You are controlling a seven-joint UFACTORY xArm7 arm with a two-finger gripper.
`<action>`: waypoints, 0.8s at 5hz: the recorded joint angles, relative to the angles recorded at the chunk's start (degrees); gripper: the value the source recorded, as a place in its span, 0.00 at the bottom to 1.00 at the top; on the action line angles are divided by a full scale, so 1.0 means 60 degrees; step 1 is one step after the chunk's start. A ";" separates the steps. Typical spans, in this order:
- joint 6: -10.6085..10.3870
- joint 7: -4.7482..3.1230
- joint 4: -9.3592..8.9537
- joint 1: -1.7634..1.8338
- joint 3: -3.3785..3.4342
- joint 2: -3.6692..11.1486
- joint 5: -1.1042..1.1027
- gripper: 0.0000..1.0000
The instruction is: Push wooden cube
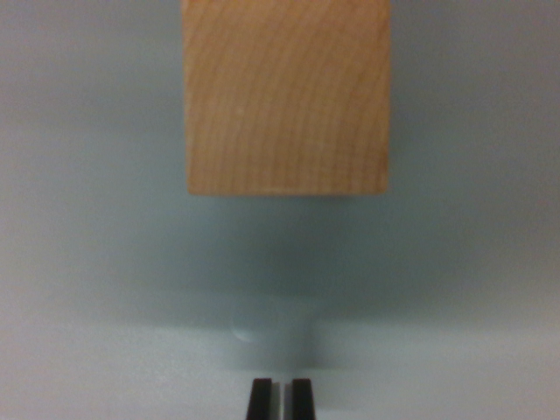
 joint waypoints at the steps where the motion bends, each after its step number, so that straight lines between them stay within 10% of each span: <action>1: 0.0000 0.0000 0.0000 0.0000 0.0000 0.0000 0.0000 0.00; 2: 0.0000 0.0000 0.0000 0.0000 0.0000 0.0000 0.0000 0.00; 3: 0.0000 0.0000 0.0000 0.0000 0.0000 0.0000 0.0000 1.00; 4: 0.0000 0.0000 0.0000 0.0000 0.0000 0.0000 0.0000 1.00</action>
